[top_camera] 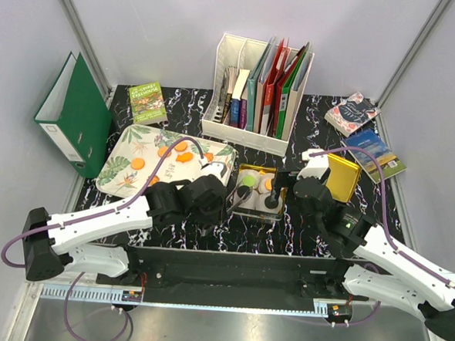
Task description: Pack the cookies
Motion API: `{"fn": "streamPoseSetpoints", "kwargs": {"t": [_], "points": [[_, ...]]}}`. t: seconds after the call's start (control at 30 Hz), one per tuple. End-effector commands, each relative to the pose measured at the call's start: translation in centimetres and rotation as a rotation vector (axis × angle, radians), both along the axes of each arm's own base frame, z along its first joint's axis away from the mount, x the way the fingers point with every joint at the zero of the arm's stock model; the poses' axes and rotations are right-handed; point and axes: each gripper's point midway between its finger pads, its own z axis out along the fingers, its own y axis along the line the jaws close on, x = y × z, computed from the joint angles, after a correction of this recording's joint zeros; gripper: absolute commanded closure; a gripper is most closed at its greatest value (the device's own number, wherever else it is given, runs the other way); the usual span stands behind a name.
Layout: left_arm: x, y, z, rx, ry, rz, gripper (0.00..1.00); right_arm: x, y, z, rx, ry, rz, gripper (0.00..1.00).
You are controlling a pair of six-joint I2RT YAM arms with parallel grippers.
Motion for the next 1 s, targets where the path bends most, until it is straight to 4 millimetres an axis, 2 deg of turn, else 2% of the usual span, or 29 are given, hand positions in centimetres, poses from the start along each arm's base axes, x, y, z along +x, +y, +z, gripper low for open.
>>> {"fn": "streamPoseSetpoints", "kwargs": {"t": [0.0,0.3,0.63,0.77,0.8,0.97], "points": [[1.0,-1.7,2.4,-0.082,-0.048,0.013,0.69,0.2,0.2,2.0,0.058,-0.041,-0.007,0.00],[0.8,-2.1,2.7,-0.086,-0.056,-0.007,0.57,0.3,0.4,1.8,0.052,-0.036,-0.006,0.00],[1.1,-1.7,3.4,-0.095,-0.084,0.018,0.57,0.3,0.4,2.1,0.058,-0.039,-0.006,0.00],[2.0,0.4,4.5,-0.073,-0.147,0.083,0.63,0.2,0.3,2.2,0.059,-0.044,-0.006,0.00],[2.3,1.2,5.1,-0.075,-0.165,0.109,0.65,0.2,0.2,2.3,0.060,-0.046,-0.004,0.00],[4.4,6.4,5.4,-0.017,-0.204,0.246,0.69,0.2,0.3,2.3,0.064,-0.045,-0.002,0.00]]}}
